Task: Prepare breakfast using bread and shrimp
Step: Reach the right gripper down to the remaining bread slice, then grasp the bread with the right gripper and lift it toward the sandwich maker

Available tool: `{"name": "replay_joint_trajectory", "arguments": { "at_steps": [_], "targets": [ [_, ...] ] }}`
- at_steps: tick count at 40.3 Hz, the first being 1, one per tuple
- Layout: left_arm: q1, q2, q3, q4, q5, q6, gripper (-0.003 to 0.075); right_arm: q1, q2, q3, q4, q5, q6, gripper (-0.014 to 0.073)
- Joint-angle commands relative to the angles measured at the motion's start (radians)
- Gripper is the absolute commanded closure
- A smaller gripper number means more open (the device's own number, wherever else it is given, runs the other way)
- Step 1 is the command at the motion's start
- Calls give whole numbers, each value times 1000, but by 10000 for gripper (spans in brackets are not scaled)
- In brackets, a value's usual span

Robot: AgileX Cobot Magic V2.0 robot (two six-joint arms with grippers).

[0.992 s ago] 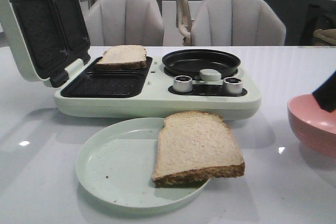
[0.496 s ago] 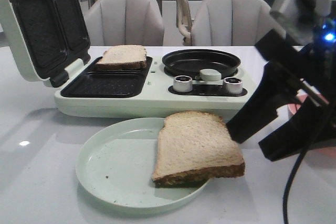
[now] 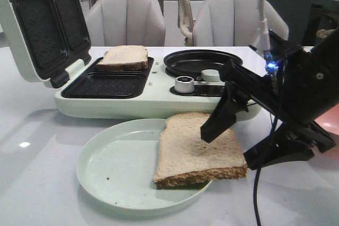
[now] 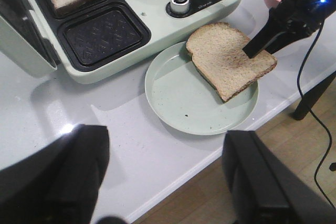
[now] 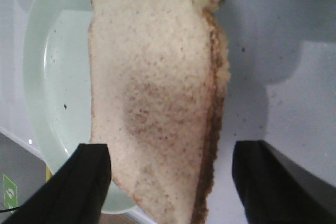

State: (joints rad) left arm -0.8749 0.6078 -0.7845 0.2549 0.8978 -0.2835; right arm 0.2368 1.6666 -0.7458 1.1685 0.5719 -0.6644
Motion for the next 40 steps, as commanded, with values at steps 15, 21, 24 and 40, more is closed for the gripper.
{"name": "replay_joint_trajectory", "arguments": {
  "at_steps": [15, 21, 24, 40],
  "targets": [
    [-7, 0, -25, 29, -74, -2, 211, 3, 26, -82, 39, 45, -16, 289],
    [-7, 0, -25, 29, -74, -2, 211, 3, 2, -82, 38, 41, -16, 438],
    [-7, 0, -25, 29, -74, -2, 211, 3, -18, -82, 38, 28, -16, 484],
    [-7, 0, -25, 29, -74, -2, 211, 3, -226, -82, 39, 104, -16, 551]
  ]
}}
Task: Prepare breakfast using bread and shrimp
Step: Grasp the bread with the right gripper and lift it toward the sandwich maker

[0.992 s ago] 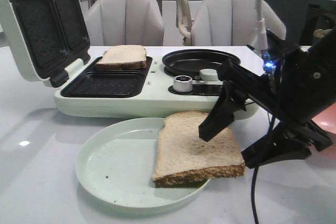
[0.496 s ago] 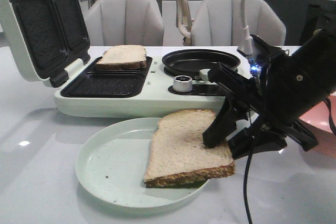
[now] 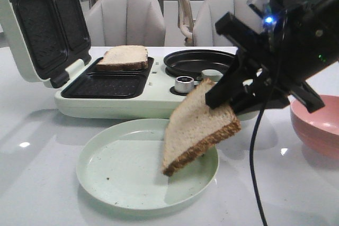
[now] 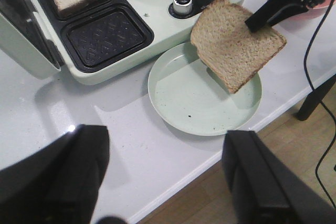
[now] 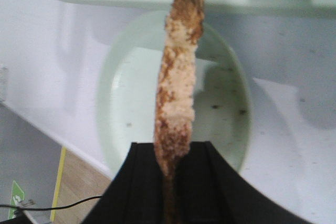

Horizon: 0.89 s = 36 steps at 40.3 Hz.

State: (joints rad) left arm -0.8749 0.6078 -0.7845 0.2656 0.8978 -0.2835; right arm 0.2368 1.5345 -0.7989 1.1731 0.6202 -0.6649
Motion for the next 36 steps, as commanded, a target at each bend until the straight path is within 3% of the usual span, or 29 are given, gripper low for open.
{"name": "replay_joint_trajectory", "arguments": {
  "at_steps": [1, 8, 16, 24, 36],
  "targets": [
    [-7, 0, -25, 18, -74, -2, 211, 3, -109, -29, 35, 63, -16, 551],
    [-7, 0, -25, 18, -74, -2, 211, 3, -200, -29, 81, 86, -32, 551],
    [-7, 0, -25, 18, -74, -2, 211, 18, -182, -47, 307, 85, -229, 551],
    [-7, 0, -25, 18, -74, -2, 211, 85, -63, -147, 500, 85, -421, 551],
    [-7, 0, -25, 18, -74, -2, 211, 141, 221, -431, 581, 120, -435, 551]
  ]
}}
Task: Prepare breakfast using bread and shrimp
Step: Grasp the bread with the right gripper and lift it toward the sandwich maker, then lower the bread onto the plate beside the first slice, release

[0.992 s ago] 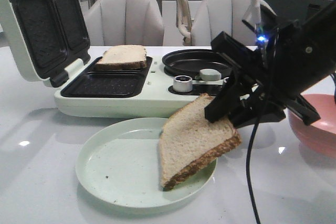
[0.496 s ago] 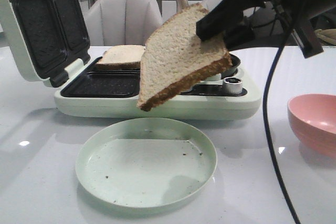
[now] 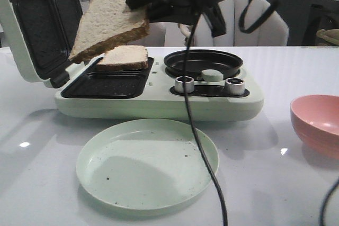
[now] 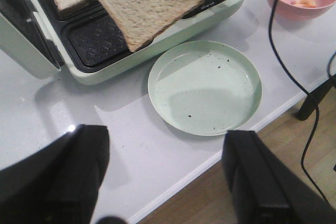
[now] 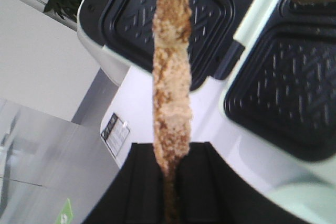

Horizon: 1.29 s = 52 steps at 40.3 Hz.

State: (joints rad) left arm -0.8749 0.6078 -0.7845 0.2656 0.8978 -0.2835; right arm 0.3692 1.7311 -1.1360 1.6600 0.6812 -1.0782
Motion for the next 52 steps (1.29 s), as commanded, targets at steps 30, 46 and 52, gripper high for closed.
{"name": "replay_joint_trajectory", "arguments": {
  "at_steps": [30, 46, 52],
  "targets": [
    [-7, 0, -25, 18, -74, -2, 211, 12, 343, -398, 106, 12, -22, 161],
    [-7, 0, -25, 18, -74, -2, 211, -10, 245, -398, -144, -74, 126, 162],
    [-7, 0, -25, 18, -74, -2, 211, -8, 126, -398, -540, -106, 361, 162]
  ]
}}
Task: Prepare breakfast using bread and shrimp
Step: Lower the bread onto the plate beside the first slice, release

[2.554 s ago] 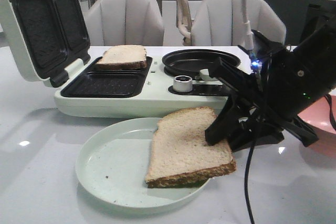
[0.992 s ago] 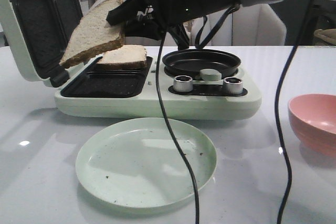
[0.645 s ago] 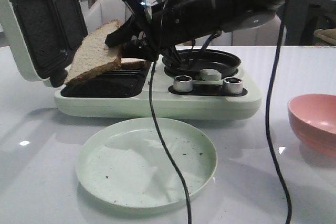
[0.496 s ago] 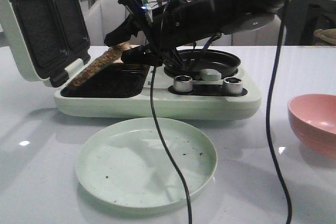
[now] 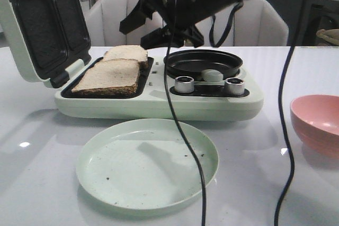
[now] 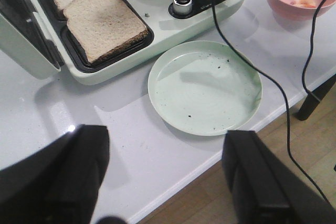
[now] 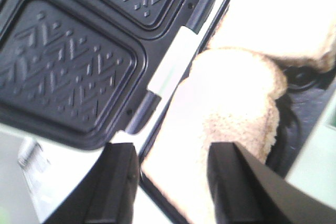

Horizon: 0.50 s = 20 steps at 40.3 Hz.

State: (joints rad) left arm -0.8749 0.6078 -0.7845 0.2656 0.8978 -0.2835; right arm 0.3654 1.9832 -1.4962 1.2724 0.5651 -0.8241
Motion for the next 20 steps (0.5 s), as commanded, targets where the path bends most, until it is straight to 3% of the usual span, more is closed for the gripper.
{"name": "replay_joint_trajectory", "arguments": {
  "at_steps": [1, 8, 12, 20],
  "targets": [
    [-7, 0, -25, 18, -74, -2, 211, -4, -149, -38, -231, 18, 162, 162],
    [-7, 0, -25, 18, -74, -2, 211, -4, -291, -38, -736, 138, 496, 162],
    [-7, 0, -25, 18, -74, -2, 211, -4, -374, -34, -951, 257, 644, 162],
    [-7, 0, -25, 18, -74, -2, 211, -4, -587, 106, -1149, 337, 765, 162]
  ]
}}
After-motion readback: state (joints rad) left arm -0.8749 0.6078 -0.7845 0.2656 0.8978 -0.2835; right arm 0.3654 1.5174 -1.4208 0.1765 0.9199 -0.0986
